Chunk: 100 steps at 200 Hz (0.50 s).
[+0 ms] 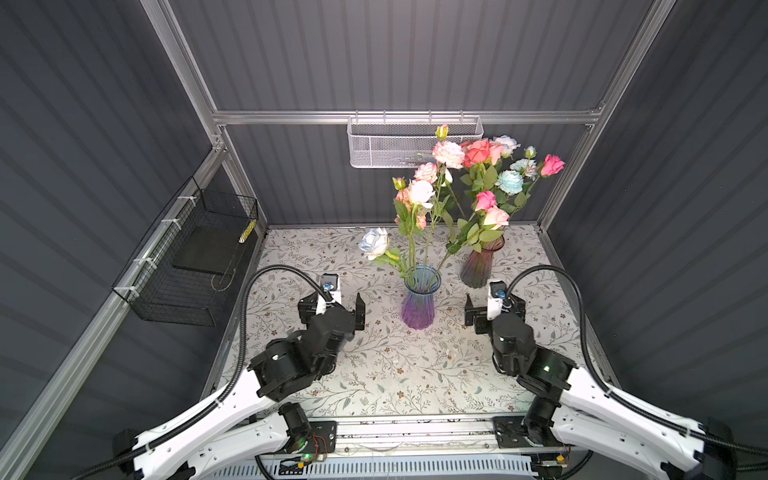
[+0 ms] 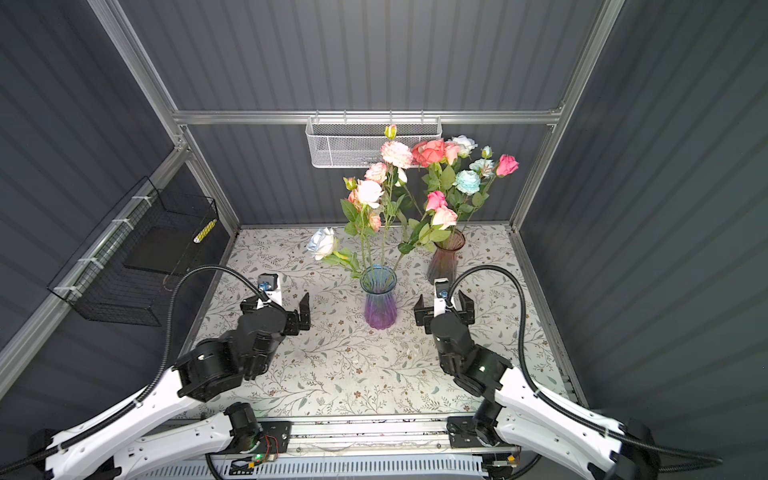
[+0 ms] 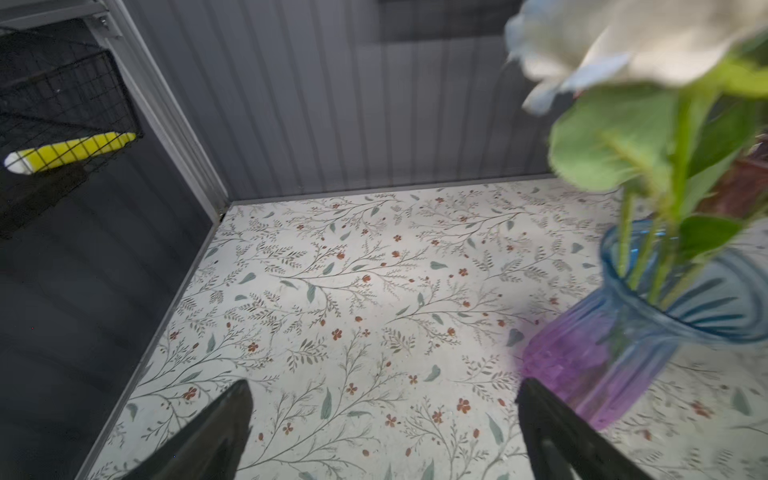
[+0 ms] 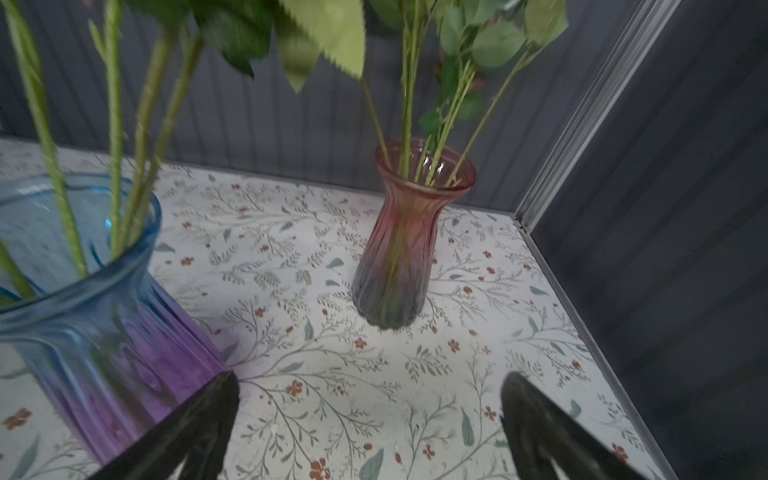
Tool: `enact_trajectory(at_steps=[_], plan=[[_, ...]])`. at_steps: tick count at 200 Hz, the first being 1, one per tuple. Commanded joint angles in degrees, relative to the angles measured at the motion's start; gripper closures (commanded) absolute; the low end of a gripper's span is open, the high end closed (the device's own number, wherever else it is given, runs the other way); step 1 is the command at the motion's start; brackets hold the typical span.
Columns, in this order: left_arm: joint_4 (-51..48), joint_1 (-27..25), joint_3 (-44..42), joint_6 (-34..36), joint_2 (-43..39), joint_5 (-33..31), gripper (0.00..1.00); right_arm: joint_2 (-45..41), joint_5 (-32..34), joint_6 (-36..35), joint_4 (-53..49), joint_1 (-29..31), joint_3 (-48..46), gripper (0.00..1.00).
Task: Arrange the flowers into the vase
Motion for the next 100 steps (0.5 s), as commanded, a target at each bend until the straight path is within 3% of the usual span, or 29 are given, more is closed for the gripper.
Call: enact_trajectory(at_steps=[1, 14, 24, 53, 67, 100], plan=[[4.2, -0.2, -3.7, -3.9, 1.9, -10.5, 0.00, 1.8, 6.9, -2.6, 7.9, -0.1, 1.9, 0.01], [7.0, -0.2, -5.7, -0.1, 2.6, -13.9, 0.00, 1.0, 4.4, -7.3, 12.3, -1.1, 0.0, 0.01], [12.2, -0.2, -8.0, 7.7, 2.4, -14.1, 0.00, -0.7, 1.0, -9.2, 13.2, -2.5, -1.4, 0.01], [22.5, -0.1, -13.8, 21.5, 0.5, -7.8, 0.00, -7.0, -10.0, -5.3, 8.4, -10.2, -3.0, 0.01], [28.0, 0.1, -16.7, 25.1, -1.0, -4.7, 0.00, -9.2, -19.0, -9.2, 10.7, -13.1, -5.7, 0.01], [45.5, 6.2, -26.4, 31.4, -5.5, 0.1, 0.00, -5.9, -19.9, -14.4, 28.0, -15.1, -12.4, 0.01]])
